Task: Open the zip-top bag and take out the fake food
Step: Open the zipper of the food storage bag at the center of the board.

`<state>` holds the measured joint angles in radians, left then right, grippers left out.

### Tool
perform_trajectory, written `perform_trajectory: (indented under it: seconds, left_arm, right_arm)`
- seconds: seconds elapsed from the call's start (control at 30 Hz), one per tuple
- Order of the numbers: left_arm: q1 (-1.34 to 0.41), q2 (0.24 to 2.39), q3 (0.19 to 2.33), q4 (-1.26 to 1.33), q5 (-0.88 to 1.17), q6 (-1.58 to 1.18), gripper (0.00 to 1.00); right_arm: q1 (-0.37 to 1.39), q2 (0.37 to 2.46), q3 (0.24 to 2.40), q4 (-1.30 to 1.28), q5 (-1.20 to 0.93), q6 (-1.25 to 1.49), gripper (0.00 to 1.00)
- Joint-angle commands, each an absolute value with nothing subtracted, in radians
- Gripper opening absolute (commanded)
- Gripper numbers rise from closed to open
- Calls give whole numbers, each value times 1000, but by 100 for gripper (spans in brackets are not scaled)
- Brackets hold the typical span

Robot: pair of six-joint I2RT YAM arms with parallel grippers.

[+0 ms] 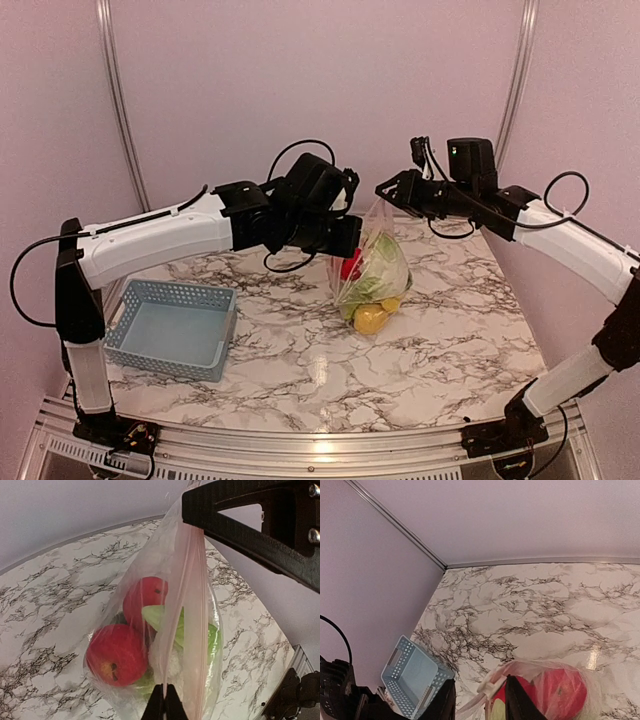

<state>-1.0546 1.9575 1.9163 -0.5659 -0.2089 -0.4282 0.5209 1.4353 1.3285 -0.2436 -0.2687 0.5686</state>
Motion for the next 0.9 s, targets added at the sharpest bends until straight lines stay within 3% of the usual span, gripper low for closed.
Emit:
perform_trajectory:
  seconds: [0.0,0.23,0.47,0.63,0.87]
  left_arm:
    - [-1049,1859,1855,-457,-139,-522,0]
    - [-1049,1843,1798,-340,-69,-618,0]
    - [-1049,1858,1790,-309,-51,-649,0]
    - [-1049,1855,1776,-291,-48,-654,0]
    - [-1050,1853,1775,-290,-42,-652,0]
  right_arm:
    - [554,1399,1367,-319,-184,517,38]
    - [563,1261,1305,-375,-78,518,57]
    - [634,1193,1298,-521,106,495,61]
    - [700,1145,1239,-559,200,529,40]
    - [802,1150,1218,-598,277,581,30]
